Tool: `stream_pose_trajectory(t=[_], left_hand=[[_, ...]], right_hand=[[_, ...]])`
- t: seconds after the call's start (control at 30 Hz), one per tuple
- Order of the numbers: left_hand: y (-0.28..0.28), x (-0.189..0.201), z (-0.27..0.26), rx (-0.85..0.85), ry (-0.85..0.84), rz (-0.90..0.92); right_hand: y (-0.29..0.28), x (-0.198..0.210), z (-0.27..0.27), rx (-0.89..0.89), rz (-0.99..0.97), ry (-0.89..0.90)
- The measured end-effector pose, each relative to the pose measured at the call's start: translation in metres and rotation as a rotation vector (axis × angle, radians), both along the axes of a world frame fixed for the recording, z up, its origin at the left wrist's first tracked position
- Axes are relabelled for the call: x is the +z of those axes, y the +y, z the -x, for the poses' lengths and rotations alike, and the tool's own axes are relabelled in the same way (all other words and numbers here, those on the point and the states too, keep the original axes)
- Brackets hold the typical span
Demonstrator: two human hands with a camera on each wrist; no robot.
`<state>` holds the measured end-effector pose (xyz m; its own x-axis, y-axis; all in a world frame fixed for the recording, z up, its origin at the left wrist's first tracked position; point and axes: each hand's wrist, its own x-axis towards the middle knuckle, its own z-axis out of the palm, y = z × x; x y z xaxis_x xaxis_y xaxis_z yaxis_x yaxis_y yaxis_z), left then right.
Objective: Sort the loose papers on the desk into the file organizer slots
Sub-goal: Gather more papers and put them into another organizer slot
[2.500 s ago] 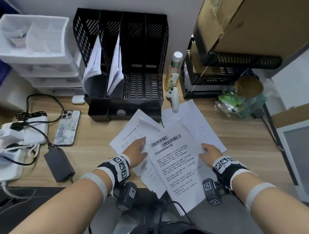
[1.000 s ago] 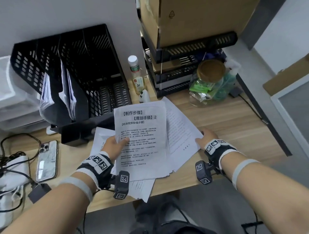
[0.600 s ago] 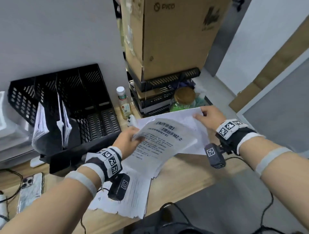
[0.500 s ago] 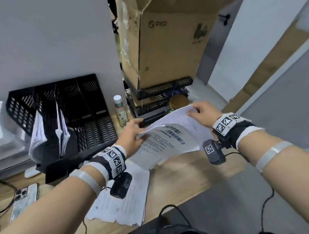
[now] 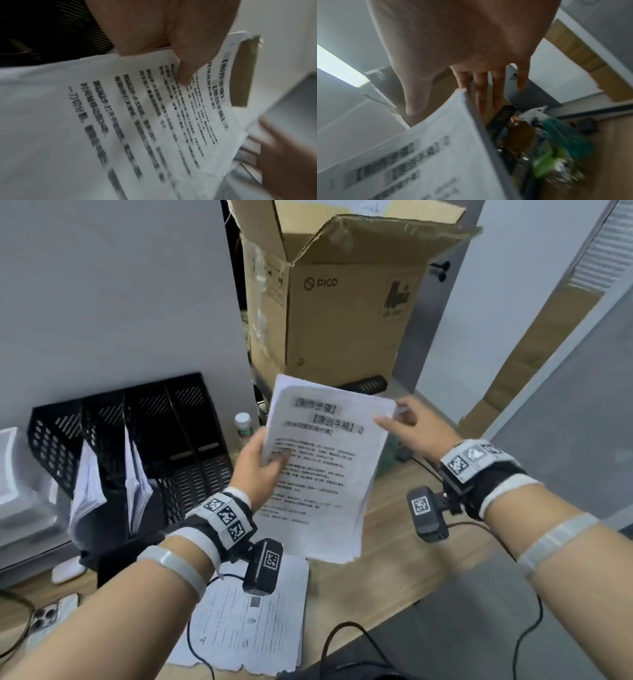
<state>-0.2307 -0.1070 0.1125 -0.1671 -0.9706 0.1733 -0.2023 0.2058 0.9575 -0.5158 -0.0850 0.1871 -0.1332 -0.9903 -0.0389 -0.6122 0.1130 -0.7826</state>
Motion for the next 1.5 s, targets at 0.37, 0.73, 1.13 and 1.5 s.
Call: stream_pose_trajectory(t=[0.37, 0.73, 1.13, 1.5], left_hand=[[0.021, -0.007, -0.036, 0.027, 0.165, -0.337], [0.047, -0.008, -0.07, 0.281, -0.306, -0.181], [0.071, -0.021, -0.087, 0.229, -0.439, -0.011], [0.037, -0.057, -0.122, 0.291, -0.356, -0.224]], right_hand=[[-0.011, -0.105, -0.067, 0.018, -0.246, -0.347], [-0.047, -0.054, -0.151, 0.139, -0.026, -0.177], [-0.06, 0.006, -0.244, 0.432, -0.265, -0.183], [-0.074, 0.017, -0.284, 0.473, -0.183, -0.132]])
